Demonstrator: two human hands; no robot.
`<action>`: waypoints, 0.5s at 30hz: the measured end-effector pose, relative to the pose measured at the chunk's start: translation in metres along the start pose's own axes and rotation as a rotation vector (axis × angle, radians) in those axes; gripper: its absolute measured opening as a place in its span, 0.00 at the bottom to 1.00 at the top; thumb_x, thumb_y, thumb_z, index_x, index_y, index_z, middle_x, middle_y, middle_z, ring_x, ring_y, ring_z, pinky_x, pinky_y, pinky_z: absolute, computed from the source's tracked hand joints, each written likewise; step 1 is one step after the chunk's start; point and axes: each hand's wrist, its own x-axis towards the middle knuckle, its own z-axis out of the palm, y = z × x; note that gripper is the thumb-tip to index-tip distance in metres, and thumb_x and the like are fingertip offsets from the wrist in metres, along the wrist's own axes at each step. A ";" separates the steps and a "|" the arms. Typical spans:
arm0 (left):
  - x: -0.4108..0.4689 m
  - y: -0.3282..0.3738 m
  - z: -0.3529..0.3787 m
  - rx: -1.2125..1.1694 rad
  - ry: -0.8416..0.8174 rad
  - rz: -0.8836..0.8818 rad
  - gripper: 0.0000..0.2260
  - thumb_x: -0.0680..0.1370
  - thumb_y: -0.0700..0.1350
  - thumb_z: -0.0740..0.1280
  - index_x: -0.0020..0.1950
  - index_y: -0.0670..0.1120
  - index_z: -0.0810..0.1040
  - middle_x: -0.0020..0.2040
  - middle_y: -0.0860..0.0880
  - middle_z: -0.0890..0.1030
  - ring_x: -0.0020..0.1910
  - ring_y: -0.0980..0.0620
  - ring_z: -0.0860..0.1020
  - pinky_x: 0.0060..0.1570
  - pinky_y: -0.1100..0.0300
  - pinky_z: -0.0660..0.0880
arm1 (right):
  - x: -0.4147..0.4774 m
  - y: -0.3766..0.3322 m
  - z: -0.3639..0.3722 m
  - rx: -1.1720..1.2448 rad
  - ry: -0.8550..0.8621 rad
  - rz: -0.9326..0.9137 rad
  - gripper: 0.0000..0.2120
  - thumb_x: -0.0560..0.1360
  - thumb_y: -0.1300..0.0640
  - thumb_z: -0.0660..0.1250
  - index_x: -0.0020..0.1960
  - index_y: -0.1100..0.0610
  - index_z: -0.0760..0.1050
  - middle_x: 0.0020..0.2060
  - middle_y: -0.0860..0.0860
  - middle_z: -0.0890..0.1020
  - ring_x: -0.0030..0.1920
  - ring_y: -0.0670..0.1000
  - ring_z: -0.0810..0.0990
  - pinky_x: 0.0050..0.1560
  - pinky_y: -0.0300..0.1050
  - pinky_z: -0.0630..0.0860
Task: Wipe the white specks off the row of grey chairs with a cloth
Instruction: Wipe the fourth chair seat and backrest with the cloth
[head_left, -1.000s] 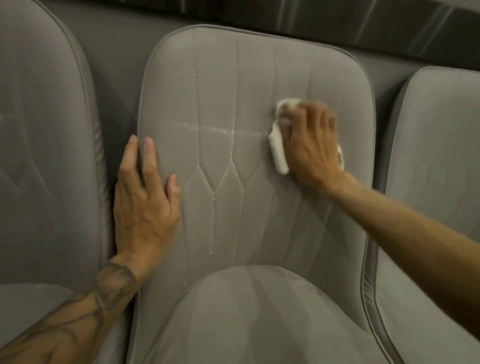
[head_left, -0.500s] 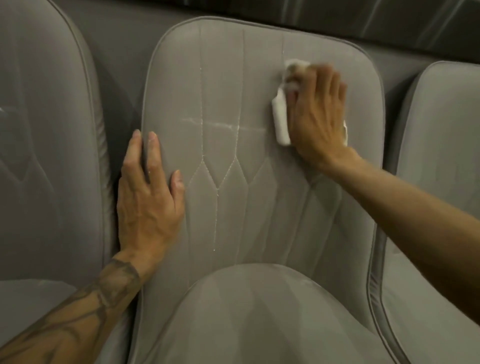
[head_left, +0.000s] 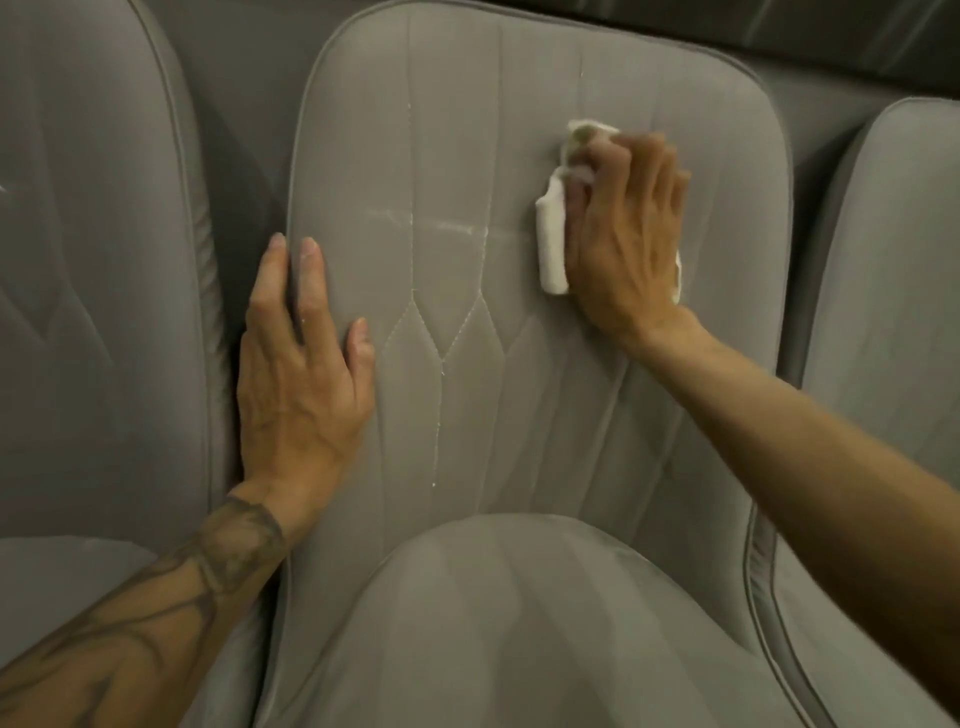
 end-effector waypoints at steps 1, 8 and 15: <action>0.000 0.000 0.000 0.002 -0.001 0.003 0.26 0.87 0.46 0.58 0.82 0.36 0.58 0.79 0.31 0.63 0.77 0.35 0.65 0.74 0.47 0.66 | -0.012 -0.005 0.000 0.005 0.014 0.046 0.07 0.83 0.52 0.58 0.60 0.53 0.67 0.54 0.54 0.71 0.52 0.54 0.68 0.54 0.49 0.64; 0.001 0.003 -0.001 0.012 0.003 0.002 0.26 0.87 0.46 0.58 0.82 0.36 0.58 0.79 0.31 0.63 0.76 0.34 0.65 0.76 0.49 0.64 | -0.114 -0.013 -0.033 0.058 -0.288 -0.290 0.11 0.81 0.57 0.61 0.63 0.56 0.68 0.57 0.57 0.73 0.51 0.58 0.72 0.54 0.53 0.68; 0.000 0.002 -0.001 0.033 0.004 -0.001 0.26 0.86 0.45 0.59 0.82 0.36 0.59 0.78 0.31 0.63 0.76 0.34 0.66 0.75 0.48 0.65 | -0.005 0.005 -0.002 -0.021 -0.001 0.045 0.08 0.83 0.51 0.57 0.60 0.53 0.67 0.54 0.56 0.73 0.51 0.53 0.67 0.54 0.47 0.63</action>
